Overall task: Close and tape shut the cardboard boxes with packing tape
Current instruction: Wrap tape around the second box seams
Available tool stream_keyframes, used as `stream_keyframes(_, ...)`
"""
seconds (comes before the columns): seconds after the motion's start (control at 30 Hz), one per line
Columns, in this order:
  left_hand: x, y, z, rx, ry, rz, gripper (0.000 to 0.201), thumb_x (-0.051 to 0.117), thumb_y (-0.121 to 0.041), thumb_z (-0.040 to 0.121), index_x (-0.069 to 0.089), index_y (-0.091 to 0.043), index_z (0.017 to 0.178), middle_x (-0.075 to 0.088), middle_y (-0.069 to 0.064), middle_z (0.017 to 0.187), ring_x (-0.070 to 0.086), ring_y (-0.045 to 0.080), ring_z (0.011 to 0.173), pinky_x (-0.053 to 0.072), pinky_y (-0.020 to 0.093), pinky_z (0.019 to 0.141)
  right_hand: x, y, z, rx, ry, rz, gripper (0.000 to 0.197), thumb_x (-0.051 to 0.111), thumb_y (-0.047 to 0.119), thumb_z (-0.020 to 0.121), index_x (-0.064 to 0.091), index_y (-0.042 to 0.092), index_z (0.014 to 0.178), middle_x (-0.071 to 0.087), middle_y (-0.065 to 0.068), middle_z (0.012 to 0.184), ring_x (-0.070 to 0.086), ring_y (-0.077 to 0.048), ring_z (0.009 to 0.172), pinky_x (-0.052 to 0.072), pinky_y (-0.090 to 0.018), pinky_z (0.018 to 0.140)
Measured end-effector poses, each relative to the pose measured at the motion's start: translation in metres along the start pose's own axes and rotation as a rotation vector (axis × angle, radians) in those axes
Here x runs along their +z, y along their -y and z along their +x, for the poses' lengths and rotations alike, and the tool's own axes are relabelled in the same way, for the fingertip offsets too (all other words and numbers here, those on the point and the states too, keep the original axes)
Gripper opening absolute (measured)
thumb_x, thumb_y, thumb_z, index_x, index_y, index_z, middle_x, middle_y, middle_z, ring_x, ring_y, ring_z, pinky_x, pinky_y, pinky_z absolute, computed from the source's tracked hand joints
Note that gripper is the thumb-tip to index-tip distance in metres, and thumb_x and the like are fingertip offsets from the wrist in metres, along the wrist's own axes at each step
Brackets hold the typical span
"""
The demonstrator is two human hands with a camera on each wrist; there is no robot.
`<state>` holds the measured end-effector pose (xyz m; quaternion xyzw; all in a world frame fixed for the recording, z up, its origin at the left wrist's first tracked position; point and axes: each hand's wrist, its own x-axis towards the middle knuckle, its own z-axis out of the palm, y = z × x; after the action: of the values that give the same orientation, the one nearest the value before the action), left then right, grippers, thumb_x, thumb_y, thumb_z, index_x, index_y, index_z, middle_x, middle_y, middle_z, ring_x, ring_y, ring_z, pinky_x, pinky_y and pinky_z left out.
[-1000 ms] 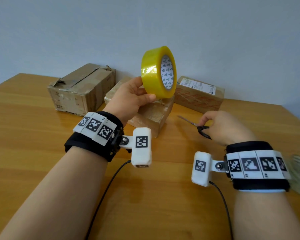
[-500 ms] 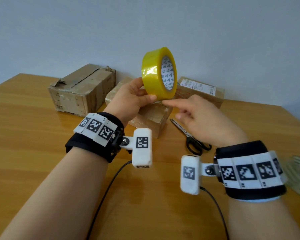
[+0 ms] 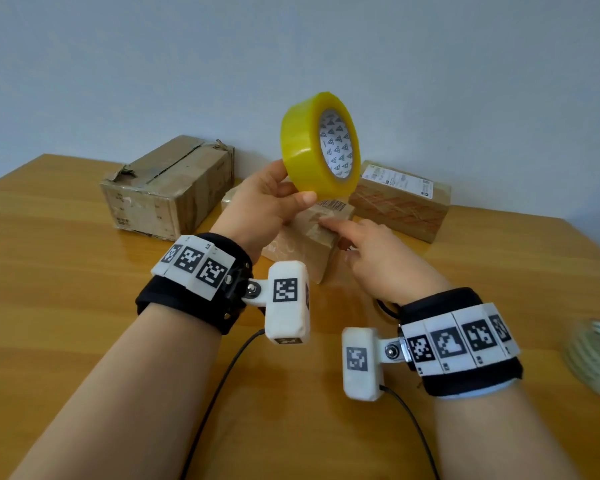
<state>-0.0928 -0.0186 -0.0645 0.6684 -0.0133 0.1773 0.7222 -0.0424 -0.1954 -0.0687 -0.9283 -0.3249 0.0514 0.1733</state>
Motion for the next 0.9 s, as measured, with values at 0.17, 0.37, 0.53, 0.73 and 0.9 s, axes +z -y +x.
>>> stream_keyframes(0.17,-0.0045,0.0008,0.0004,-0.02,-0.027,-0.052,0.036,0.058,0.006,0.092,0.06,-0.01,0.125,0.077,-0.003,0.092,0.07,0.007,0.087,0.053,0.018,0.071,0.0004,0.0007,-0.0011,0.025,-0.009,-0.034,0.075,0.042,0.005,0.104,0.021,0.056,0.155,0.044,-0.005,0.134,0.036,-0.027,0.129,0.035,-0.045,0.111)
stream_keyframes(0.37,-0.0051,-0.0034,-0.0012,-0.047,-0.03,-0.026,0.03,0.06,-0.001,0.093,0.063,-0.024,0.113,0.075,-0.011,0.082,0.067,0.0,0.079,0.054,0.024,0.08,0.0052,0.0036,0.0007,0.073,0.016,0.021,0.083,0.048,0.007,0.1,0.01,0.053,0.158,0.044,-0.006,0.137,0.038,-0.028,0.132,0.039,-0.049,0.112)
stream_keyframes(0.53,-0.0062,-0.0056,-0.0018,-0.085,-0.041,-0.051,0.028,0.063,-0.005,0.093,0.064,-0.027,0.111,0.075,-0.011,0.091,0.067,0.005,0.088,0.05,0.036,0.095,0.0017,-0.002,0.0002,0.091,0.031,-0.022,0.084,0.046,0.005,0.101,0.008,0.055,0.157,0.048,-0.006,0.13,0.045,-0.027,0.125,0.045,-0.046,0.104)
stream_keyframes(0.73,-0.0074,-0.0059,-0.0011,-0.11,-0.05,-0.065,0.029,0.064,-0.009,0.092,0.064,-0.027,0.115,0.075,-0.01,0.094,0.068,0.008,0.092,0.05,0.04,0.1,0.0037,0.0005,-0.0017,0.116,0.035,-0.029,0.091,0.047,0.006,0.101,-0.002,0.059,0.155,0.047,-0.009,0.138,0.051,-0.028,0.124,0.047,-0.047,0.105)
stream_keyframes(0.9,-0.0067,-0.0076,-0.0018,-0.115,-0.049,-0.051,0.031,0.064,-0.009,0.093,0.063,-0.027,0.118,0.076,-0.01,0.095,0.069,0.006,0.093,0.051,0.039,0.099,0.0033,0.006,-0.0043,0.092,0.092,-0.036,0.096,0.045,0.001,0.099,-0.001,0.067,0.15,0.051,-0.007,0.121,0.055,-0.026,0.109,0.05,-0.04,0.091)
